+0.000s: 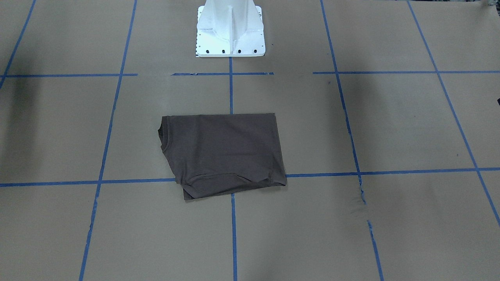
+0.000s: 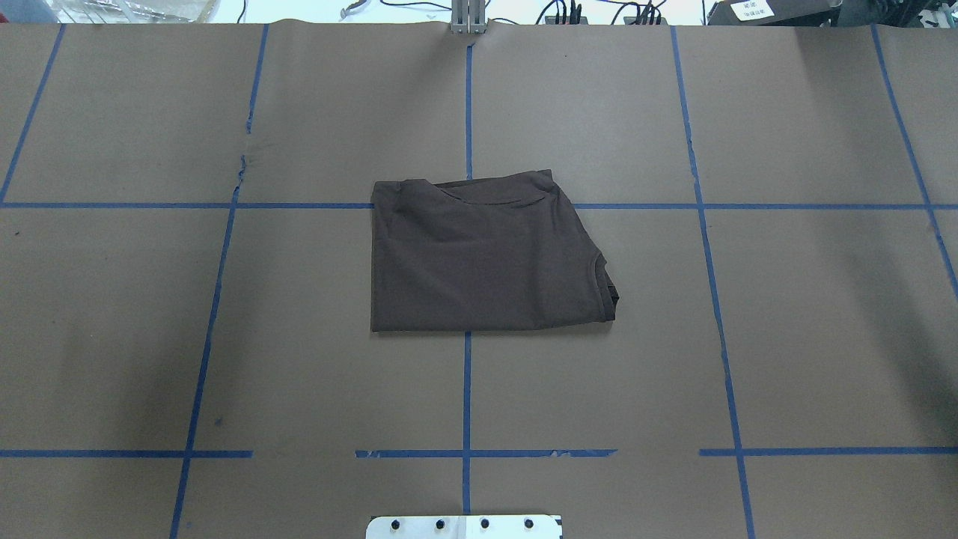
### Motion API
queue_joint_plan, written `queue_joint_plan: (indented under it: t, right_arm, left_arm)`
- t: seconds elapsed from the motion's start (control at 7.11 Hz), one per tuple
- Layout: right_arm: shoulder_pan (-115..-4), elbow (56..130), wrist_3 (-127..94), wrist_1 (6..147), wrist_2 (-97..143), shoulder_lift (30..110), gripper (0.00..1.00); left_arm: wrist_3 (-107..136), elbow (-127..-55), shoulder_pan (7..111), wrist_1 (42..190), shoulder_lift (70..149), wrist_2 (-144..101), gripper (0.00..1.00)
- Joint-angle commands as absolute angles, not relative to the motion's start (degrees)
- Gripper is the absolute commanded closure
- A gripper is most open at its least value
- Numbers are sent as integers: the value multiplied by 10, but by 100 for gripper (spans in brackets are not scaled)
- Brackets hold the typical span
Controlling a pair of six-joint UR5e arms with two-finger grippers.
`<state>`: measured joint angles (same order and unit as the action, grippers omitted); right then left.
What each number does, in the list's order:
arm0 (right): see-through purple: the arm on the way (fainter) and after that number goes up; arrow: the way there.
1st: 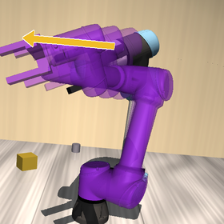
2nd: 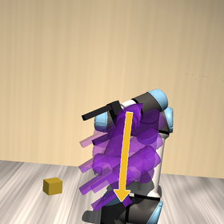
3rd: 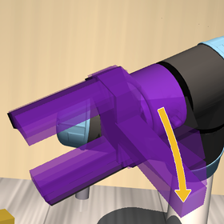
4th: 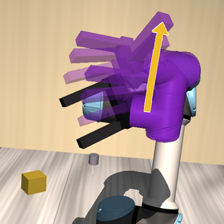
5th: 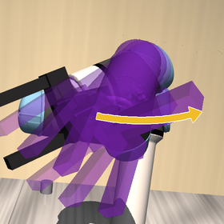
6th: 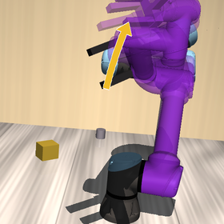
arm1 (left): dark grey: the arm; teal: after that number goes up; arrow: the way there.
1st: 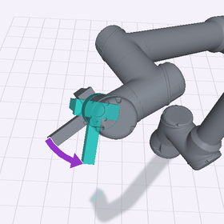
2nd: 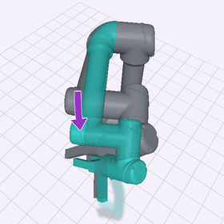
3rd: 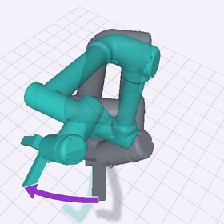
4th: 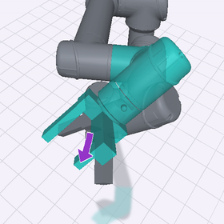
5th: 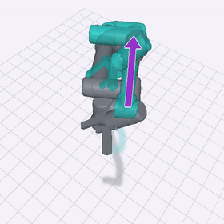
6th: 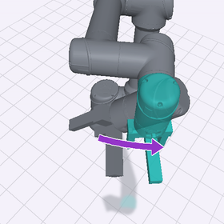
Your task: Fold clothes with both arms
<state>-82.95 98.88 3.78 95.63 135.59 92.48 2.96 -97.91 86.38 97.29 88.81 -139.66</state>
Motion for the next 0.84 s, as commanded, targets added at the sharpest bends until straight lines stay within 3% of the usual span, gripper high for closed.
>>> queue_joint_plan:
  t: [0.0, 0.7]
  right_arm:
    - [-830, 989, 38, 956, 1356, 918, 0]
    - [-830, 989, 38, 956, 1357, 916, 0]
  left_arm:
    - [30, -981, 864, 973, 890, -1397, 0]
    - [32, -988, 863, 971, 895, -1488, 0]
